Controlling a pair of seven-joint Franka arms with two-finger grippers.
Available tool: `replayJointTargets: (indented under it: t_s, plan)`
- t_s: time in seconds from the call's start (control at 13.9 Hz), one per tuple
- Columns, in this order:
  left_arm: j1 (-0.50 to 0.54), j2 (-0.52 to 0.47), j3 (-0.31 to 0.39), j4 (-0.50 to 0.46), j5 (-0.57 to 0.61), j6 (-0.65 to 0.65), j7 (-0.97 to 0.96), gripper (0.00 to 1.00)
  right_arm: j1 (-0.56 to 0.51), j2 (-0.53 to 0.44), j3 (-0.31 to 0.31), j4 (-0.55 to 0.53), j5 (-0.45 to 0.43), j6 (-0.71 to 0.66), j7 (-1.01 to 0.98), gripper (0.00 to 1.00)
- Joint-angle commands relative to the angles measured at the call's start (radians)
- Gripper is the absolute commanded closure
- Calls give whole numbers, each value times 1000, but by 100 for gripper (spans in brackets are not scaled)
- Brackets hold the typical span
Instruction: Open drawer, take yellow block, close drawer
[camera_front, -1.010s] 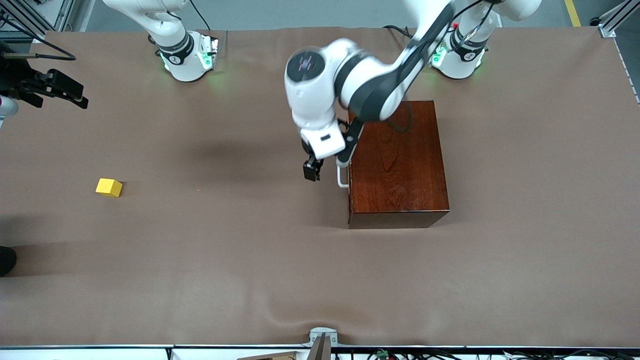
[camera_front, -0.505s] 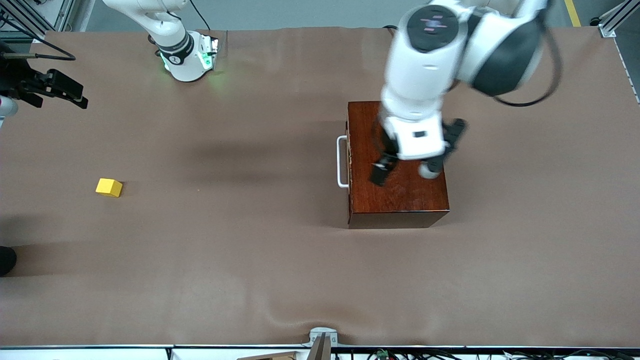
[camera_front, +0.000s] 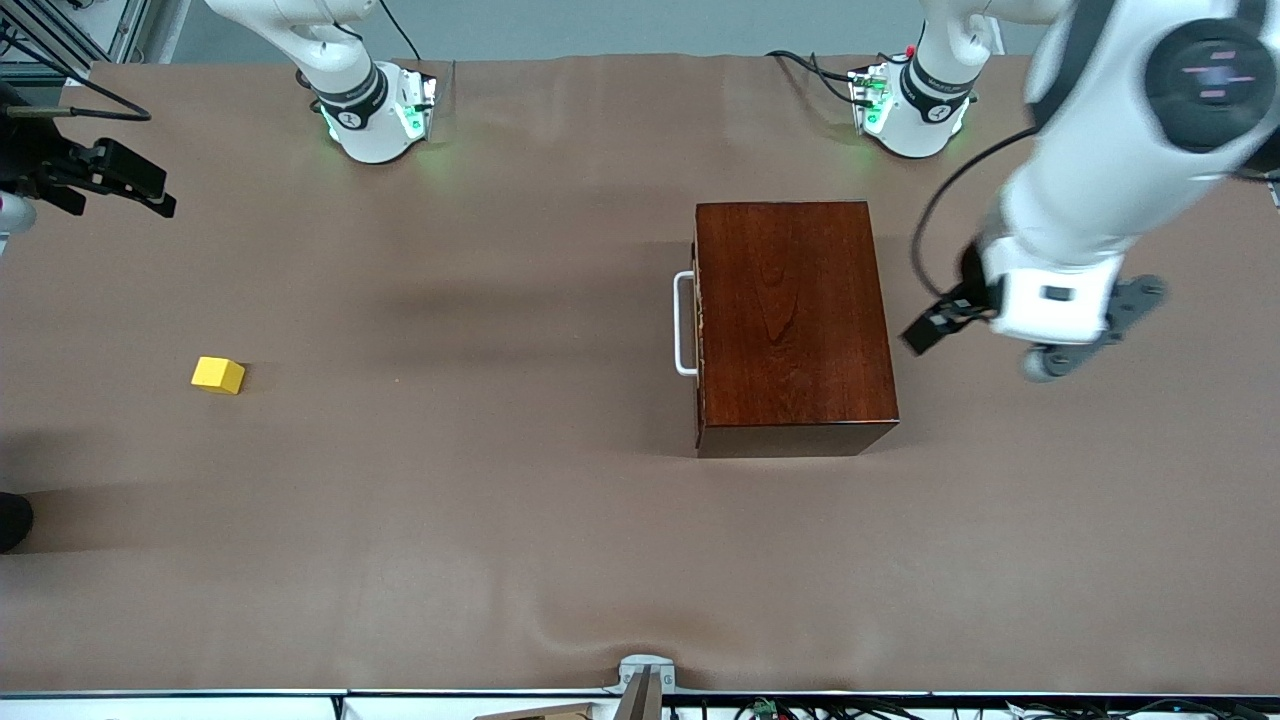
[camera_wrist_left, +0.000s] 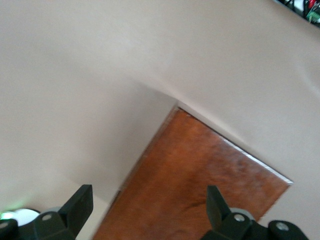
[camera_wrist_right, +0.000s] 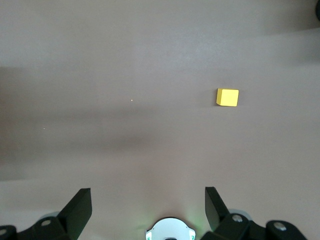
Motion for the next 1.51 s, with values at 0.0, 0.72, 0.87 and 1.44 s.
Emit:
replayJointTargets:
  t_s: [0.0, 0.72, 0.87, 1.44]
  plan:
    - [80, -77, -9, -58, -21, -46, 201, 0, -13, -13, 8, -3, 16, -3, 7, 0]
    - [332, -391, -107, -408, -15, -35, 654, 0, -13, -13, 8, -3, 16, -3, 7, 0]
    - [352, -410, -102, -409, -16, -35, 735, 0, -13, -13, 8, -4, 16, -3, 7, 0]
    - [346, -415, -96, -350, -21, -33, 757, 0, -14, -13, 8, -4, 16, -3, 8, 0]
